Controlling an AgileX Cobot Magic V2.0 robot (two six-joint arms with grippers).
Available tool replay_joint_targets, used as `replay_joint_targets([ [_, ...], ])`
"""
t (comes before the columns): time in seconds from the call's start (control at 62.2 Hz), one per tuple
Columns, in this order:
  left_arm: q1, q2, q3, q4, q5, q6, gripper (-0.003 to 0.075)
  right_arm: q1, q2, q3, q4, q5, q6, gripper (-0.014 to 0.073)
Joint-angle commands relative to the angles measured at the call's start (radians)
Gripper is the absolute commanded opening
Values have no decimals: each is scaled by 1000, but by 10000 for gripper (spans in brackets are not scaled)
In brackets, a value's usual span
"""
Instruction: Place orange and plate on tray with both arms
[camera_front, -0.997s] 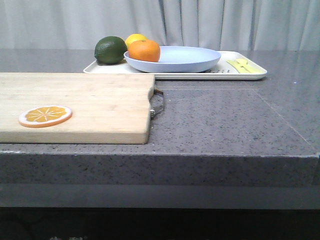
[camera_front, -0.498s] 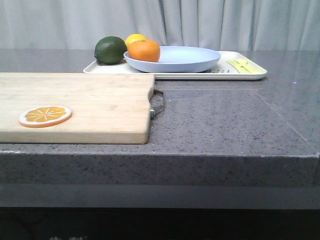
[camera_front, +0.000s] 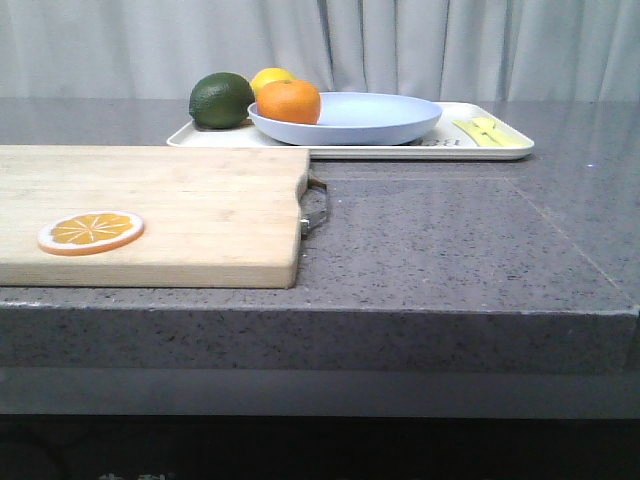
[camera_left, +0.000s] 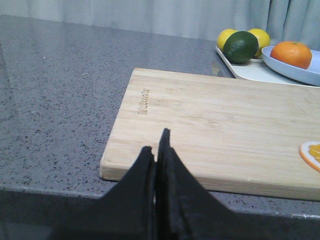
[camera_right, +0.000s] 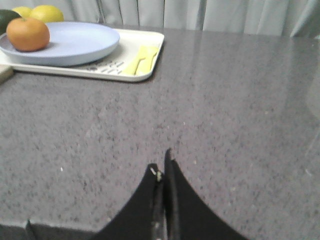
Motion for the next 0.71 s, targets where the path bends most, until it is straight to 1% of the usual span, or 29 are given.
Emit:
replay_joint_targets([
  [0.0,0,-21,5,-11,-87,-8,-18,-1,-26,53,-2,-113,-7,-60],
  [0.08,0,-21,5,-11,-87,-8,-18,-1,-70,102,-2,-94,-7,-60],
  [0.113,0,-21,5,-11,-87,-8,-18,-1,-89,100,-2,-52,-7,-60],
  [0.177,0,-21,5,-11,-87,-8,-18,-1,-121,99,-2,-17,-7,-60],
  [0.322,0,-21,5,-11,-87,-8,-18,-1,-204,100,-2,32,-7,-60],
  [0.691,0,-19,5,-11,-87,-8,-18,-1,-210,100,-2,24,-7,-60],
])
